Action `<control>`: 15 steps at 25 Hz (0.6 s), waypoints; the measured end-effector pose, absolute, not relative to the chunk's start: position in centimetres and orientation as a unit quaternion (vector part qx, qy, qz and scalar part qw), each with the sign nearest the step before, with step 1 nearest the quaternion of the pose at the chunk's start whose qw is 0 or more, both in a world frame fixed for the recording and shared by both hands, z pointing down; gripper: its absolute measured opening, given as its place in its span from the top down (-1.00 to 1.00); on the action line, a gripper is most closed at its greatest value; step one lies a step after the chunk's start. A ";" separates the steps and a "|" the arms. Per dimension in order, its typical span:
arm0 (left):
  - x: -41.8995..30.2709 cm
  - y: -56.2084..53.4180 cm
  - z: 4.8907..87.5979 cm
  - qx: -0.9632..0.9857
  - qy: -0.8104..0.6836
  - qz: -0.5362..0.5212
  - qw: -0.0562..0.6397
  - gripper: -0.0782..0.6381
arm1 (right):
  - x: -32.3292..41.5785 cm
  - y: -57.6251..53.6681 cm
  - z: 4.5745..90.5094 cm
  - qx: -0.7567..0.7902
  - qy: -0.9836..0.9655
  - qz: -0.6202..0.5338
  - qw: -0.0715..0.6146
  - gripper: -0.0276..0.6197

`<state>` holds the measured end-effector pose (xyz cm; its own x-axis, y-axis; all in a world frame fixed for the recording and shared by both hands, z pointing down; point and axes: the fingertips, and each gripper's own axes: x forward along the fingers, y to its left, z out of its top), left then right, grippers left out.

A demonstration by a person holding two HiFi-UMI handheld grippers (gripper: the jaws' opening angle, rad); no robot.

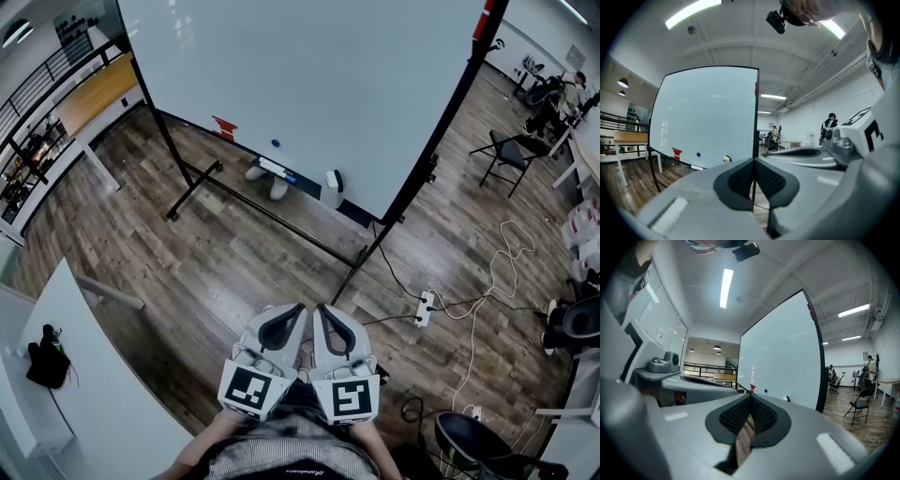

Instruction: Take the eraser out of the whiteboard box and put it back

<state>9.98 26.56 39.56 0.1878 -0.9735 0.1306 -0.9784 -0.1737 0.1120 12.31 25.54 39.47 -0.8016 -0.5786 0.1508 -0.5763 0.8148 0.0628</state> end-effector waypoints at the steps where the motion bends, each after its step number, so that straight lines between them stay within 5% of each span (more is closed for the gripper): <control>1: 9.3 25.6 39.7 0.767 -0.636 0.016 0.082 0.77 | 11.8 24.5 39.6 0.307 -0.948 -0.007 0.082 0.91; 15: -2.3 10.5 38.4 0.811 -0.582 0.019 0.060 0.77 | 0.9 9.7 38.6 0.375 -0.924 -0.013 0.074 0.91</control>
<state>-2.30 10.53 38.42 0.3211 -0.9416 0.1012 -0.9462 -0.3147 0.0750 0.91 9.73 38.58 -0.7078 -0.6949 0.1271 -0.6910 0.7184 0.0796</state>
